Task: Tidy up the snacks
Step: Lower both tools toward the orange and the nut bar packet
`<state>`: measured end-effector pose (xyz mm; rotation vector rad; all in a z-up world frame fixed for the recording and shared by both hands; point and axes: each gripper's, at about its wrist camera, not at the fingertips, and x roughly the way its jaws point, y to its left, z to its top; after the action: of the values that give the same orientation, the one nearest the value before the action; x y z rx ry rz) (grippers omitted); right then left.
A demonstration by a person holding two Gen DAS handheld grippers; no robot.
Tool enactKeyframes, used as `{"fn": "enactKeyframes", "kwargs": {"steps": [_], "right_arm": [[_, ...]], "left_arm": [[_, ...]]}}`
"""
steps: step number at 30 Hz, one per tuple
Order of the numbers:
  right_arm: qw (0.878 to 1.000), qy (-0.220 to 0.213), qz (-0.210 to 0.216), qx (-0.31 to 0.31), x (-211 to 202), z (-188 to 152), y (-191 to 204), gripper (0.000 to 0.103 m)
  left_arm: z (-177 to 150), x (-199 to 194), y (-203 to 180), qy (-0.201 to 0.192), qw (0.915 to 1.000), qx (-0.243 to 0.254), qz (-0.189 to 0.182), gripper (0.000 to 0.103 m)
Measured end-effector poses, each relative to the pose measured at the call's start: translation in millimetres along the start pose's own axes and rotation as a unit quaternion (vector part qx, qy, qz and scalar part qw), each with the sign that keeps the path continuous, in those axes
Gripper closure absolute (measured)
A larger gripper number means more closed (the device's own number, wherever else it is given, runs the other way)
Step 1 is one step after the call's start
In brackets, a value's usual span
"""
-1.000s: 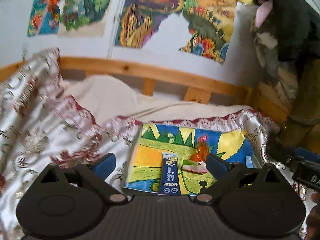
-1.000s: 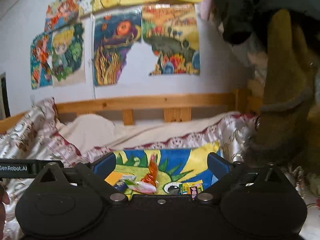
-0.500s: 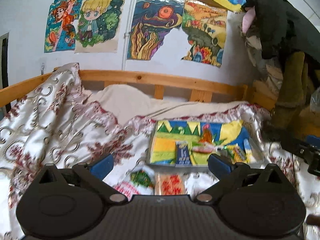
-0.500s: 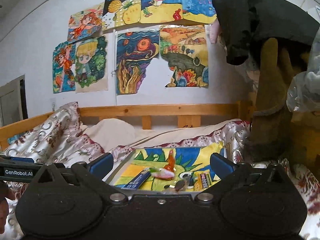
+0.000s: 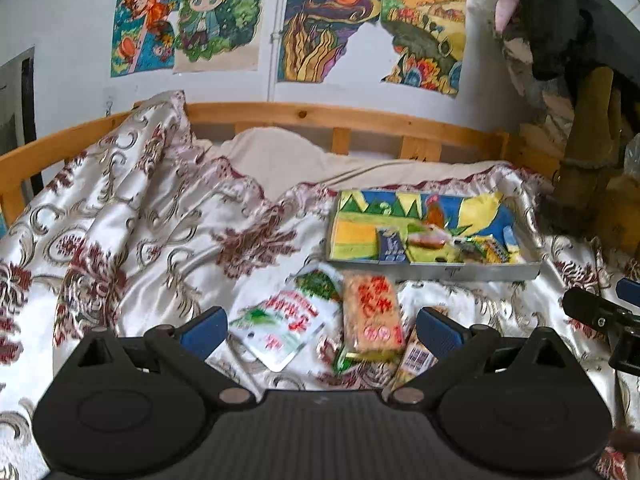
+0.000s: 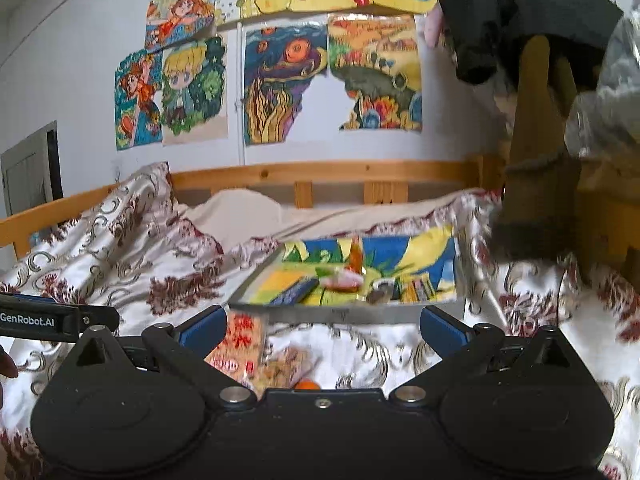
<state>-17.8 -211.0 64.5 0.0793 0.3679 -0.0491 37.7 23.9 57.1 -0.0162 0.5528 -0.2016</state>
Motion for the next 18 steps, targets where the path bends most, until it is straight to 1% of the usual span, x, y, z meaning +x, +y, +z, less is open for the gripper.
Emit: {"fn": "enactKeyframes", "kwargs": {"steps": [5, 13, 18], "right_arm": [[1.000, 0.023, -0.003, 0.012, 6.5, -14.3, -2.4, 0.001], [0.997, 0.076, 0.004, 0.025, 21.1, -34.5, -6.3, 0.001], [0.994, 0.104, 0.000, 0.024, 30.1, -43.7, -7.2, 0.001]], "left_arm": [[-11.9, 8.7, 5.3, 0.014, 0.9998, 0.007, 0.009, 0.001], [-31.2, 29.6, 13.1, 0.067, 0.9975, 0.001, 0.024, 0.001], [-38.0, 36.5, 13.9, 0.087, 0.9959, 0.003, 0.025, 0.001]]}}
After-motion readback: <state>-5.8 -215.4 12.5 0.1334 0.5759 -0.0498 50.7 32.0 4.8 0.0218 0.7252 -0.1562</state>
